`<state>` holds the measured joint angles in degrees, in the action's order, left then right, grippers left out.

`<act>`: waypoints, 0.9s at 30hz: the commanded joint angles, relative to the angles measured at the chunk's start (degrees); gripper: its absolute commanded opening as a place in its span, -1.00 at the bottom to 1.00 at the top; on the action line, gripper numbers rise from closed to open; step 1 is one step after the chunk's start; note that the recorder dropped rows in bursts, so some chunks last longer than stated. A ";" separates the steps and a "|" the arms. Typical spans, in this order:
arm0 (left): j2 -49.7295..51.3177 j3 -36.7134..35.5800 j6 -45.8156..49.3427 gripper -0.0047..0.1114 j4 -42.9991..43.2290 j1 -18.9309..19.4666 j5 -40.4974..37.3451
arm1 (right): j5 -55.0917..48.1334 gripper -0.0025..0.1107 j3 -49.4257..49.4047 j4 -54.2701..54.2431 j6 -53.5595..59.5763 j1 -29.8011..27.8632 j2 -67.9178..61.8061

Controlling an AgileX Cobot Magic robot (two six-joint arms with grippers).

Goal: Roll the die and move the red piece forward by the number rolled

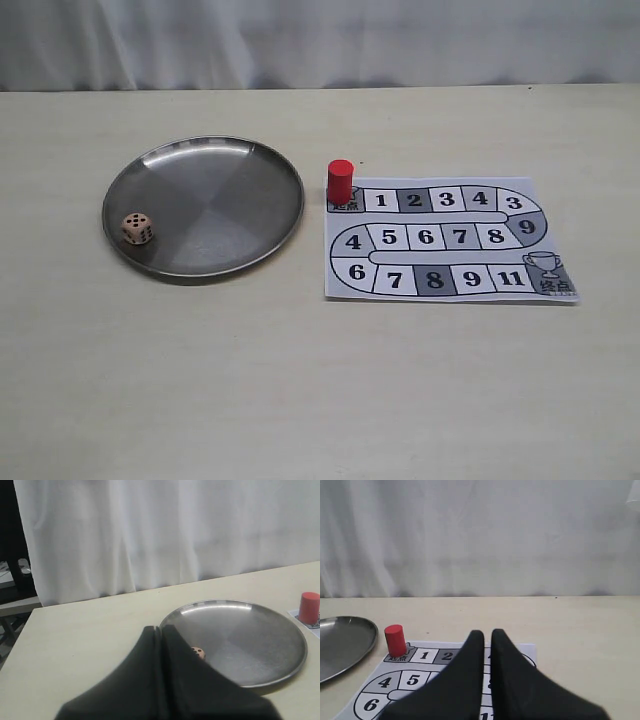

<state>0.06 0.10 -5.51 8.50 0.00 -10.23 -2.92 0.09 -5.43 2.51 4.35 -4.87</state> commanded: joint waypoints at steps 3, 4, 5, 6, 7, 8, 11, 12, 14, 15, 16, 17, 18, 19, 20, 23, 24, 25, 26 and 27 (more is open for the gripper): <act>-0.06 -0.10 -0.14 -0.92 -0.21 -0.03 0.28 | 19.72 -0.88 -0.09 -8.00 -7.57 -0.22 0.32; -0.06 -0.10 -0.14 -0.92 -0.21 -0.03 0.28 | 27.08 -0.88 -0.09 -8.83 -8.77 -0.22 0.32; -0.06 -0.10 -0.14 -0.92 -0.21 -0.03 0.28 | 29.63 -0.88 -0.09 -8.65 -9.37 -0.22 0.32; -0.06 -0.10 -0.14 -0.92 -0.21 -0.03 0.28 | 31.59 -0.88 -0.09 -8.15 -9.37 -0.22 0.32; -0.06 -0.10 -0.14 -0.92 -0.21 -0.03 0.28 | 32.93 -0.88 -0.09 -6.76 -9.37 -0.22 0.32; -0.06 -0.10 -0.14 -0.92 -0.21 -0.03 0.28 | 33.31 -0.88 -0.09 -4.60 -9.37 -0.22 0.17; -0.06 -0.10 -0.14 -0.92 -0.21 -0.03 0.28 | 30.45 -0.88 -0.09 0.55 -9.37 -0.22 -1.73; -0.06 -0.10 -0.14 -0.92 -0.21 -0.03 0.28 | 27.52 -0.88 -0.09 0.81 -9.37 -0.22 -2.99; -0.06 -0.10 -0.14 -0.92 -0.21 -0.03 0.28 | 21.56 -0.88 1.54 0.81 -9.18 -0.22 -6.53; -0.06 -0.10 -0.14 -0.92 -0.21 -0.03 0.28 | 19.42 -0.88 2.75 0.81 -9.18 -0.22 -8.82; -0.06 -0.10 -0.14 -0.92 -0.21 -0.03 0.28 | 18.31 -0.88 3.68 0.81 -9.18 -0.22 -10.82; -0.06 -0.10 -0.14 -0.92 -0.21 -0.03 0.28 | 17.18 -0.88 4.73 0.81 -9.18 -0.22 -13.55; -0.06 -0.10 -0.14 -0.92 -0.21 -0.03 0.28 | 16.23 -0.88 5.72 0.81 -9.18 -0.22 -16.44; -0.06 -0.10 -0.14 -0.92 -0.21 -0.03 0.28 | 15.51 -0.88 6.66 0.81 -9.18 -0.22 -18.90; -0.06 -0.10 -0.14 -0.92 -0.21 -0.03 0.28 | 14.49 -0.88 7.61 0.81 -9.18 -0.22 -22.05; -0.06 -0.10 -0.14 -0.92 -0.21 -0.03 0.28 | 12.50 -0.88 10.09 0.81 -9.18 -0.22 -32.14; -0.06 -0.10 -0.14 -0.92 -0.21 -0.03 0.28 | 11.73 -0.88 11.13 0.81 -9.18 -0.22 -35.57; -0.06 -0.10 -0.14 -0.92 -0.21 -0.03 0.28 | 10.73 -0.88 12.04 0.81 -9.18 -0.22 -38.21; -0.06 -0.10 -0.14 -0.92 -0.21 -0.03 0.28 | 9.83 -0.88 13.17 0.81 -9.18 -0.22 -41.58; -0.06 -0.10 -0.14 -0.92 -0.21 -0.03 0.28 | 9.48 -0.88 14.19 0.81 -9.45 -0.22 -45.01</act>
<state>0.06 0.10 -5.51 8.50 0.00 -10.23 8.48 11.92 -5.35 -6.69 4.35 -42.90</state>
